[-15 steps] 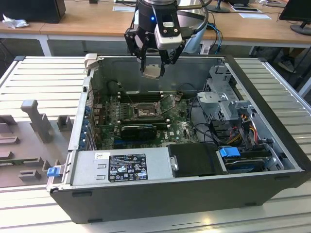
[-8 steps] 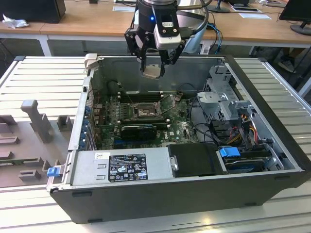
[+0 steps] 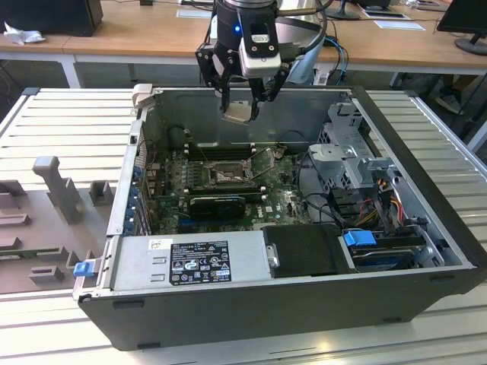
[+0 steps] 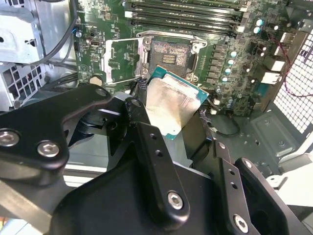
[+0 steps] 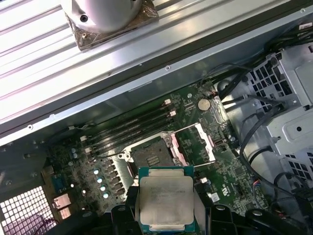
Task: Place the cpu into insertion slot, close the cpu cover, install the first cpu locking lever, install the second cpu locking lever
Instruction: 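Place the cpu into insertion slot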
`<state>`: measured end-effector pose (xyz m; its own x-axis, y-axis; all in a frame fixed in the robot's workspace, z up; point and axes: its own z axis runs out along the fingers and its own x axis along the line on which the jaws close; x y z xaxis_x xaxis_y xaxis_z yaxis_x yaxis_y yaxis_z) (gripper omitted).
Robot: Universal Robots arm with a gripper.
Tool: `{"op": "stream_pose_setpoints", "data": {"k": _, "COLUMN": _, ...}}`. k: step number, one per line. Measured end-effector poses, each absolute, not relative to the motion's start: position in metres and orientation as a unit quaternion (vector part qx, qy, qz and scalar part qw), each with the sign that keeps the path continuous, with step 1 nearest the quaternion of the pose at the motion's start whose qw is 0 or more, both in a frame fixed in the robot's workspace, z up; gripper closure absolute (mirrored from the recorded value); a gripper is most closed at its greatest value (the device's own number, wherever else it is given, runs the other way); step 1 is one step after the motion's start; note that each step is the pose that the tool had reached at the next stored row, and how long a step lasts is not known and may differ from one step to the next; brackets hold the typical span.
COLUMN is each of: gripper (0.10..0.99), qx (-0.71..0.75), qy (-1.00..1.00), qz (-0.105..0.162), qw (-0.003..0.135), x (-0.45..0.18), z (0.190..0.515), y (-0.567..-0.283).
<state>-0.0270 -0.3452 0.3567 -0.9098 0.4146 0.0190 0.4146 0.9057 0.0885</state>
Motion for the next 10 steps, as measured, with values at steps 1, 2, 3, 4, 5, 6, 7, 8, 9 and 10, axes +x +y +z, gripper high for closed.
{"op": "stream_pose_setpoints", "data": {"k": 1, "gripper": 0.553, "qx": 0.217, "qy": 0.975, "qz": 0.045, "qw": 0.000, "x": -0.0270, "z": 0.3567, "y": -0.3452}}
{"op": "stream_pose_setpoints", "data": {"k": 2, "gripper": 0.553, "qx": 0.222, "qy": 0.974, "qz": 0.045, "qw": 0.001, "x": -0.0270, "z": 0.3567, "y": -0.3452}}
{"op": "stream_pose_setpoints", "data": {"k": 3, "gripper": 0.553, "qx": 0.226, "qy": 0.973, "qz": 0.045, "qw": 0.001, "x": -0.0270, "z": 0.3567, "y": -0.3452}}
{"op": "stream_pose_setpoints", "data": {"k": 4, "gripper": 0.553, "qx": 0.233, "qy": 0.971, "qz": 0.045, "qw": 0.001, "x": -0.0270, "z": 0.3567, "y": -0.3452}}
{"op": "stream_pose_setpoints", "data": {"k": 5, "gripper": 0.553, "qx": 0.237, "qy": 0.971, "qz": 0.045, "qw": 0.001, "x": -0.0270, "z": 0.3567, "y": -0.3452}}
{"op": "stream_pose_setpoints", "data": {"k": 6, "gripper": 0.553, "qx": 0.242, "qy": 0.969, "qz": 0.045, "qw": 0.001, "x": -0.0270, "z": 0.3567, "y": -0.3452}}
{"op": "stream_pose_setpoints", "data": {"k": 7, "gripper": 0.553, "qx": 0.250, "qy": 0.967, "qz": 0.045, "qw": 0.002, "x": -0.0270, "z": 0.3567, "y": -0.3452}}
{"op": "stream_pose_setpoints", "data": {"k": 8, "gripper": 0.553, "qx": 0.254, "qy": 0.966, "qz": 0.045, "qw": 0.002, "x": -0.0270, "z": 0.3567, "y": -0.3452}}
{"op": "stream_pose_setpoints", "data": {"k": 9, "gripper": 0.553, "qx": 0.259, "qy": 0.965, "qz": 0.045, "qw": 0.002, "x": -0.0270, "z": 0.3567, "y": -0.3452}}
{"op": "stream_pose_setpoints", "data": {"k": 10, "gripper": 0.553, "qx": 0.265, "qy": 0.963, "qz": 0.045, "qw": 0.003, "x": -0.0270, "z": 0.3567, "y": -0.3452}}
